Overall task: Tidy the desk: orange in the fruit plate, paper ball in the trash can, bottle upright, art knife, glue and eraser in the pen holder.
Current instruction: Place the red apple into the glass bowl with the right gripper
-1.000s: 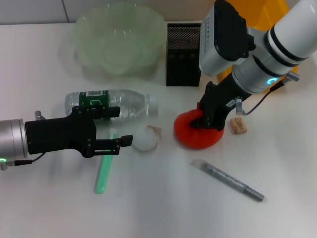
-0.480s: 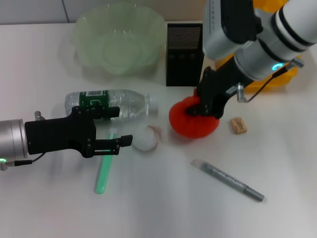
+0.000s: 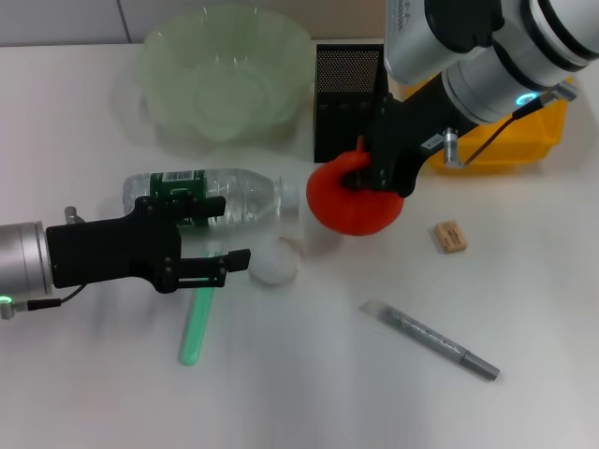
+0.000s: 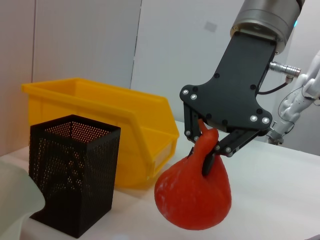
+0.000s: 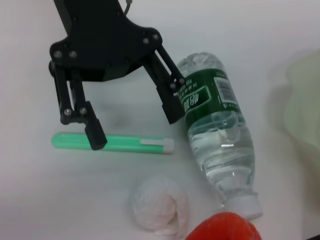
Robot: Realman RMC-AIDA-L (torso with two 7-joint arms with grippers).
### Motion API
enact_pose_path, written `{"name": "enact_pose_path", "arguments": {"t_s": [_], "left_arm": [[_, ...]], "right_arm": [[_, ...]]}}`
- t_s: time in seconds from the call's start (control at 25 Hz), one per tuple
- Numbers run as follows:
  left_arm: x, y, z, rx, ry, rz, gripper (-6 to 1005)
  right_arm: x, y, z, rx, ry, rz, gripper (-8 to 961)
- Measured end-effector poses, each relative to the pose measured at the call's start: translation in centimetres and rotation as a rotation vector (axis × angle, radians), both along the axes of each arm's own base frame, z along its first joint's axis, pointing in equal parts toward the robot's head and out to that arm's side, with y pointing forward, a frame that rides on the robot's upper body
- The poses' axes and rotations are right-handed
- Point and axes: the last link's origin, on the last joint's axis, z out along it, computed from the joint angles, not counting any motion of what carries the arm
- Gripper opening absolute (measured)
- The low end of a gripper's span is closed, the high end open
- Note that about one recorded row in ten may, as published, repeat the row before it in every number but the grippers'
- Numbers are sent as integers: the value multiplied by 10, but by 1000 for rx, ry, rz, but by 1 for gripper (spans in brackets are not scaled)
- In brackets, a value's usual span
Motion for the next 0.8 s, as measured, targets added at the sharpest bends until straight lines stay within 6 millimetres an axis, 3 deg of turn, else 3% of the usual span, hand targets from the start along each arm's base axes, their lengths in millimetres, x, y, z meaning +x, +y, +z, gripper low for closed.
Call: {"name": "enact_pose_path", "arguments": {"t_s": [0.44, 0.8], "left_arm": [[0, 0, 1, 7, -9, 6, 843], [-2, 0, 5, 29, -26, 19, 843]], "right_arm": [[-29, 7, 14, 55, 138, 43, 56], [-41, 22, 13, 156, 266, 53, 54]]}}
